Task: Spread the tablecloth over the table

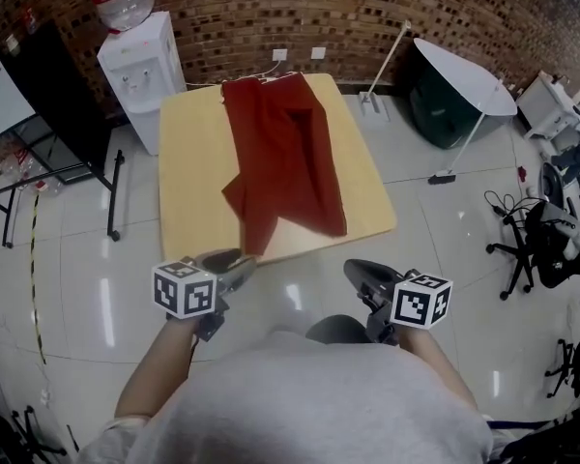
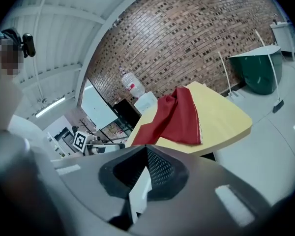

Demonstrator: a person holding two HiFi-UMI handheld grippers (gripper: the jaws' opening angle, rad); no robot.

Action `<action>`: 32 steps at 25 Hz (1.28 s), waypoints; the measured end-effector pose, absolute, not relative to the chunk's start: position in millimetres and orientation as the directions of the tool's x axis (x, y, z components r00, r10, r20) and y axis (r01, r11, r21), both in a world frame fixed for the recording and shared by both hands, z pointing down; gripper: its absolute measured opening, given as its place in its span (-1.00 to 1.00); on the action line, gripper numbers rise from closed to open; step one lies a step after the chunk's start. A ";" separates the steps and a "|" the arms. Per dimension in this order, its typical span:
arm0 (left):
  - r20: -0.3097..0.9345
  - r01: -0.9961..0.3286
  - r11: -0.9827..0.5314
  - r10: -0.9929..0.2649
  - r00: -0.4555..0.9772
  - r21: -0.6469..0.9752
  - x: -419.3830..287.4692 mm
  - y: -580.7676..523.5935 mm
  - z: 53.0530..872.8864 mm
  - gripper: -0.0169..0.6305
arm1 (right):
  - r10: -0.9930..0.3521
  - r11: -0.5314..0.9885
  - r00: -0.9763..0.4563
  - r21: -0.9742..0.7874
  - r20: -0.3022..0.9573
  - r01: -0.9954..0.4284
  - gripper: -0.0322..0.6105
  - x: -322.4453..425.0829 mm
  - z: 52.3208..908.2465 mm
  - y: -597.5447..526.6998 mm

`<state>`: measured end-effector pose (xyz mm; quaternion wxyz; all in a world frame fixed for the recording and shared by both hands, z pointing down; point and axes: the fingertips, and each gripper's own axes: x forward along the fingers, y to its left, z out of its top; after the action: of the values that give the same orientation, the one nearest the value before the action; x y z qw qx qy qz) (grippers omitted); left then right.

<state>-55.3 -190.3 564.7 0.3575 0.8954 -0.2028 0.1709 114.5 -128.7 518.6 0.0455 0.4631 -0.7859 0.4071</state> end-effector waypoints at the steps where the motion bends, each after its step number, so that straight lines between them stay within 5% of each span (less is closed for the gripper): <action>1: 0.472 -0.499 -0.656 -0.238 0.849 0.566 -54.5 -192.9 572.1 -0.40 | -0.682 0.250 -0.575 -0.595 0.452 -0.764 -0.90 112.3 517.7 -129.5; 14: 0.564 -0.549 -0.585 -0.181 0.806 0.597 -24.6 -229.7 613.2 -0.30 | -0.654 0.218 -0.588 -0.626 0.476 -0.749 -0.90 147.4 546.6 -167.1; 18: 0.612 -0.543 -0.619 -0.124 0.781 0.568 -15.4 -225.0 617.8 -0.84 | -0.652 0.133 -0.556 -0.644 0.515 -0.753 -0.90 166.4 574.2 -195.4; 20: 0.610 -0.542 -0.603 -0.114 0.784 0.585 -13.4 -224.2 618.8 -0.92 | -0.642 0.105 -0.528 -0.617 0.557 -0.779 -0.88 176.7 591.0 -207.3; 25: 0.606 -0.545 -0.577 -0.105 0.789 0.609 -16.8 -227.3 616.6 -0.92 | -0.548 0.165 -0.514 -0.518 0.660 -0.840 -0.45 175.8 626.2 -217.6; 32: 0.598 -0.563 -0.551 -0.138 0.789 0.616 -18.3 -230.5 612.5 -0.92 | -0.495 0.251 -0.422 -0.340 0.760 -0.907 -0.16 168.9 642.4 -231.9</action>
<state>-18.3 -230.5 612.5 0.4261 0.8445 -0.2075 0.2495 168.9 -231.9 642.4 0.2619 0.4697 -0.7461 0.3925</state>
